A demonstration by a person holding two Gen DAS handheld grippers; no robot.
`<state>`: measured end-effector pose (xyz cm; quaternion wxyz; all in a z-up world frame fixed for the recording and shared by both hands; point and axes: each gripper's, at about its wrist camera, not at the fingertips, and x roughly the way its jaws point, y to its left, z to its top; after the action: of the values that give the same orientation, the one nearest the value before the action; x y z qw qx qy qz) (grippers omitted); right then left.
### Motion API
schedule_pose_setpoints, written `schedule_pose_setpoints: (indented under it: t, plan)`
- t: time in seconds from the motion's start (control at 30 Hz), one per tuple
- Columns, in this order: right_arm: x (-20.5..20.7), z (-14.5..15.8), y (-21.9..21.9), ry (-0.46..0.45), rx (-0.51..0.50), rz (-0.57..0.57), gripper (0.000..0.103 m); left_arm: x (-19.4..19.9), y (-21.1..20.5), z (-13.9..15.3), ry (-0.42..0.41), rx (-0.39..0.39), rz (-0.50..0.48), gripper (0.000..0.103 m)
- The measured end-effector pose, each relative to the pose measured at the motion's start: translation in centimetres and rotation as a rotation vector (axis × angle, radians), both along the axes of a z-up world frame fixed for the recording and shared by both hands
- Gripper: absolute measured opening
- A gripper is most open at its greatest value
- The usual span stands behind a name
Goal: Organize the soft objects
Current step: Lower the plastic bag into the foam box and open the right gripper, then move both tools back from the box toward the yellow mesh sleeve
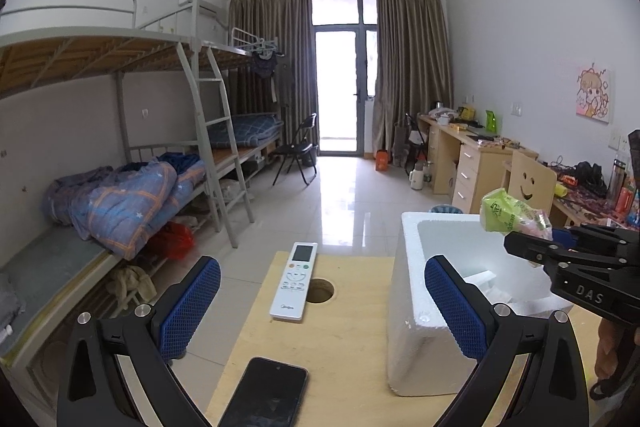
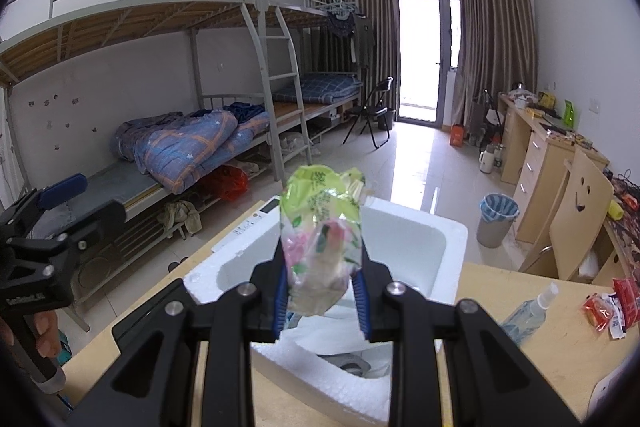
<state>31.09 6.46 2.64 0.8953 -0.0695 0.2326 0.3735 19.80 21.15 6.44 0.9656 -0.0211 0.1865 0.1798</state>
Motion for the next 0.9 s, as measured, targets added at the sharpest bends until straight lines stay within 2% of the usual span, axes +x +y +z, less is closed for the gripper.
schedule_pose_setpoints:
  t: [0.07,0.17,0.23,0.33,0.47,0.6,0.9]
  plan:
    - [0.3,0.0,0.3,0.010,-0.003,0.000,0.032,0.2,0.0,-0.1,0.003,-0.001,-0.006,0.102]
    - [0.4,-0.1,0.4,0.020,-0.005,0.001,0.041,0.3,0.0,-0.2,0.005,-0.006,-0.013,0.102]
    - [0.5,0.0,0.5,0.022,-0.003,0.001,0.065,0.2,0.0,-0.3,0.005,-0.004,-0.014,0.102]
    - [0.5,0.0,0.2,0.019,0.003,-0.013,0.080,0.2,-0.1,-0.3,-0.001,-0.016,-0.016,0.102]
    - [0.4,0.2,0.0,0.014,0.006,-0.021,0.087,0.4,-0.7,-0.2,0.002,-0.004,-0.025,0.102]
    - [-0.2,0.5,-0.3,-0.016,0.013,-0.026,0.099,0.4,-1.0,-0.1,0.006,0.001,-0.029,0.102]
    - [-2.3,1.5,-1.6,-0.070,-0.001,-0.053,0.102,-0.8,-2.4,0.6,-0.020,-0.001,-0.037,0.102]
